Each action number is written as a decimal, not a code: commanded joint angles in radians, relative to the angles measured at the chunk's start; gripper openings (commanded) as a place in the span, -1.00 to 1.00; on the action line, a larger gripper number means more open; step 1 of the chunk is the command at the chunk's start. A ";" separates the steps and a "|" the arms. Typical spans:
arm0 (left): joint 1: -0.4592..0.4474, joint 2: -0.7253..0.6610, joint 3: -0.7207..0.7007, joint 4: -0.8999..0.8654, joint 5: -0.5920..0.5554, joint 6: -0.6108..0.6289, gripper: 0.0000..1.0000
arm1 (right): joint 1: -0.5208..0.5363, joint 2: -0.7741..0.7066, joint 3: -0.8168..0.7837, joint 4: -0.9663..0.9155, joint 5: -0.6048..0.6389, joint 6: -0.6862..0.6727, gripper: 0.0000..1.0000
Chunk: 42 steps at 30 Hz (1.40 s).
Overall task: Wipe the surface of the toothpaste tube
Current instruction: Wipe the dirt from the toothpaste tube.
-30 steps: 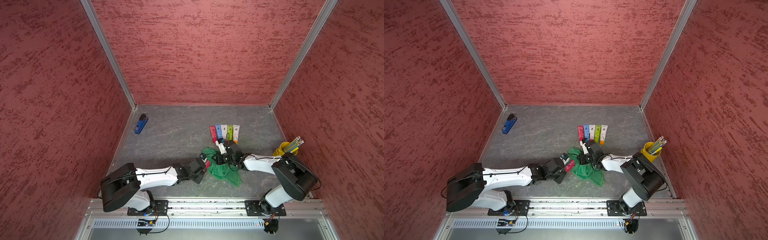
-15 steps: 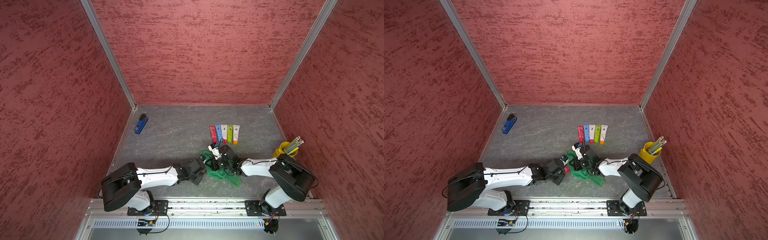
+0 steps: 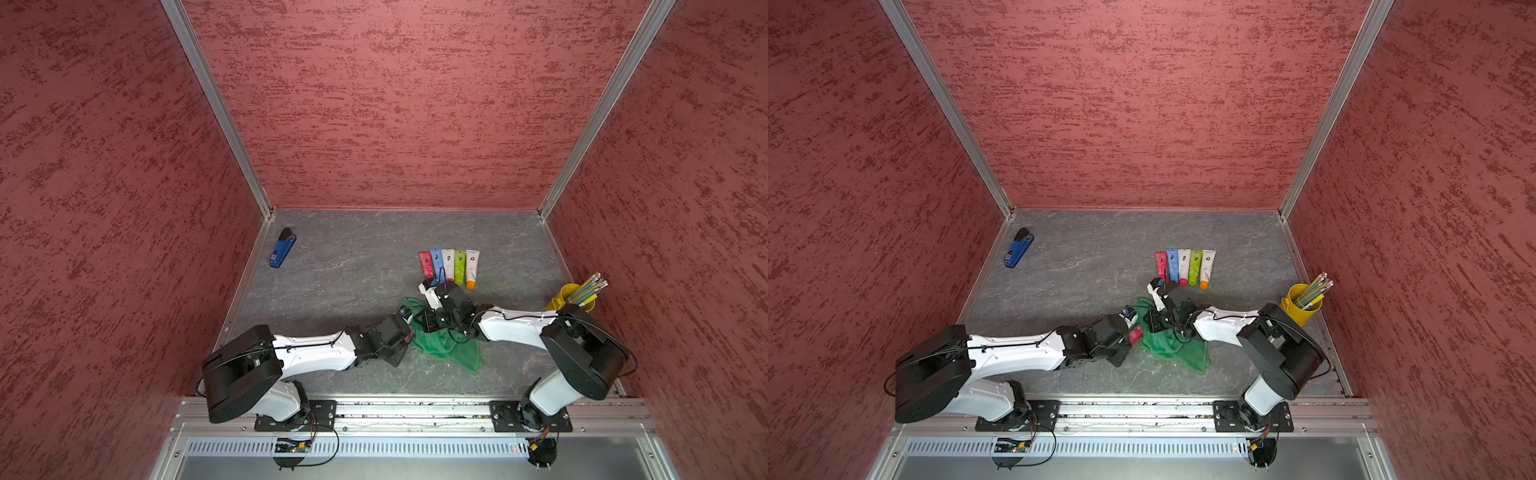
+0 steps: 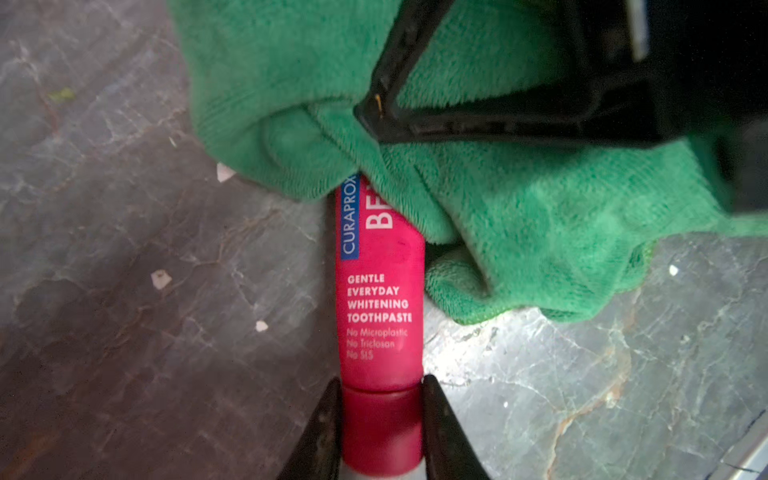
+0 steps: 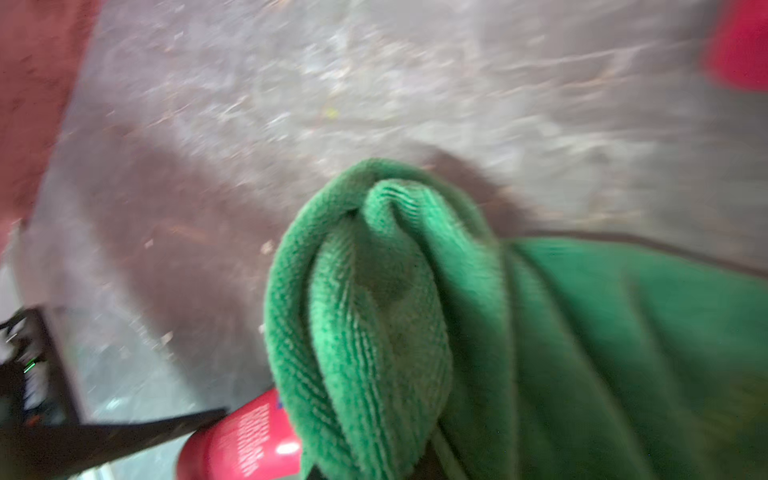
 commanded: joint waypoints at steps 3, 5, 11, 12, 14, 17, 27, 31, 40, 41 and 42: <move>0.004 -0.003 0.007 0.029 -0.015 0.005 -1.00 | -0.050 0.003 -0.017 -0.185 0.235 -0.029 -1.00; 0.003 0.004 0.012 0.026 -0.013 0.006 -1.00 | -0.051 0.008 -0.018 -0.178 0.224 -0.031 -1.00; 0.012 0.007 0.012 0.029 -0.009 0.007 -1.00 | -0.022 0.005 -0.046 -0.144 0.022 -0.035 -1.00; 0.014 0.008 0.012 0.029 -0.009 0.008 -1.00 | -0.004 0.014 -0.051 -0.148 -0.003 -0.035 -1.00; 0.017 0.010 0.017 0.029 -0.006 0.008 -1.00 | 0.031 0.027 -0.080 -0.122 -0.071 -0.017 -1.00; 0.023 0.010 0.016 0.029 -0.004 0.011 -1.00 | 0.081 0.028 -0.141 -0.040 -0.191 0.030 -1.00; 0.042 0.024 0.018 0.039 0.016 0.012 -1.00 | 0.185 0.022 -0.207 0.173 -0.440 0.123 -1.00; 0.046 0.019 0.014 0.039 0.020 0.011 -1.00 | 0.191 0.074 -0.199 0.183 -0.447 0.111 -1.00; 0.047 -0.004 -0.007 0.034 0.015 -0.006 -1.00 | -0.051 0.022 -0.207 0.056 -0.133 0.079 -1.00; 0.047 -0.008 -0.012 0.031 0.015 -0.009 -1.00 | -0.075 -0.004 -0.207 0.055 -0.098 0.085 -1.00; 0.050 -0.009 -0.014 0.026 0.011 -0.015 -1.00 | -0.087 -0.022 -0.199 0.037 -0.053 0.086 -1.00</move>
